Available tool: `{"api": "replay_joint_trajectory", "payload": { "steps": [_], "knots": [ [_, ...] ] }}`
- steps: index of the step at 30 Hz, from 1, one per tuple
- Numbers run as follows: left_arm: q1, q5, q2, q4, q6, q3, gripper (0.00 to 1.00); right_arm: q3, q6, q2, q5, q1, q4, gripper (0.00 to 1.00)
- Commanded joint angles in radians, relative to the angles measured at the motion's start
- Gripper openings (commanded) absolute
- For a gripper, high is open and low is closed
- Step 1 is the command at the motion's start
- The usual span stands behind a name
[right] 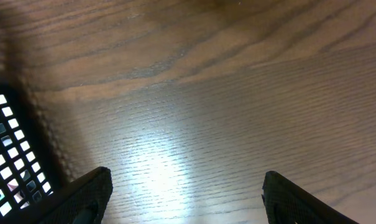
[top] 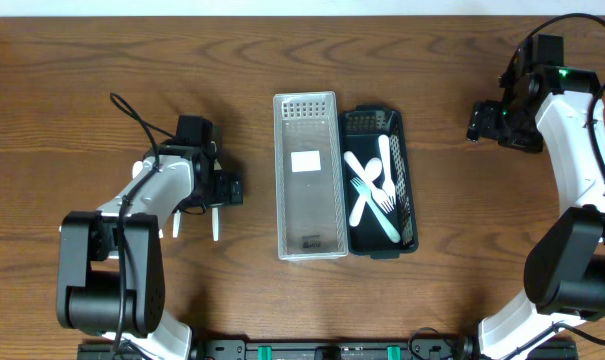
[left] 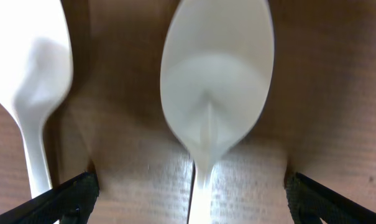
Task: Pack container
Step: 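Raise the right arm aside and grasp a white spoon with the left gripper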
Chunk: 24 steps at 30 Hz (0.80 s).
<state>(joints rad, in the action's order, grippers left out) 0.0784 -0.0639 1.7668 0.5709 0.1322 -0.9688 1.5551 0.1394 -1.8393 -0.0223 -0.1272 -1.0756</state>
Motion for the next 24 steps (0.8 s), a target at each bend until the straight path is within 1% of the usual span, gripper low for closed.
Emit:
{"api": "replay_joint_trajectory", "payload": {
  "steps": [1,2,4,5,8,11,12,14,16,17,18,19,24],
  "knots": [
    [-0.005,-0.015,0.063,-0.013,0.007,0.0,0.99,-0.004,-0.018,0.0,0.005,0.0,0.002,0.8],
    [-0.005,-0.015,0.069,-0.014,0.008,0.0,1.0,-0.004,-0.018,0.0,0.005,-0.001,0.001,0.8],
    [-0.005,-0.015,0.072,-0.015,0.007,0.0,0.93,-0.004,-0.017,0.0,0.004,-0.001,-0.002,0.79],
    [-0.005,-0.015,0.072,-0.014,0.007,0.0,0.89,-0.004,-0.018,0.0,0.004,-0.001,-0.002,0.79],
    [-0.005,-0.015,0.071,-0.009,0.008,0.0,0.71,-0.004,-0.018,0.0,0.004,-0.001,-0.005,0.78],
    [-0.005,-0.016,0.07,-0.003,0.008,0.0,0.59,-0.004,-0.018,0.0,0.004,-0.001,-0.006,0.78],
    [-0.005,-0.016,0.07,0.0,0.008,0.0,0.51,-0.004,-0.018,0.0,0.004,-0.001,-0.006,0.78],
    [-0.005,-0.015,0.07,0.005,0.008,0.0,0.39,-0.004,-0.018,0.0,0.004,-0.001,-0.006,0.78],
    [-0.005,-0.016,0.07,0.011,0.008,0.0,0.24,-0.004,-0.018,0.0,0.004,-0.001,-0.006,0.78],
    [-0.005,-0.016,0.07,0.013,0.008,0.0,0.19,-0.004,-0.018,0.0,0.004,-0.001,-0.006,0.78],
    [-0.005,-0.016,0.07,0.015,0.008,0.0,0.08,-0.004,-0.018,0.0,0.004,-0.001,-0.006,0.78],
    [-0.005,-0.016,0.07,0.018,0.008,0.0,0.06,-0.004,-0.018,0.0,0.004,-0.001,-0.006,0.78],
    [-0.005,-0.015,0.061,0.018,0.008,-0.001,0.06,-0.004,-0.018,0.0,0.004,-0.001,-0.005,0.78]
  ]
}}
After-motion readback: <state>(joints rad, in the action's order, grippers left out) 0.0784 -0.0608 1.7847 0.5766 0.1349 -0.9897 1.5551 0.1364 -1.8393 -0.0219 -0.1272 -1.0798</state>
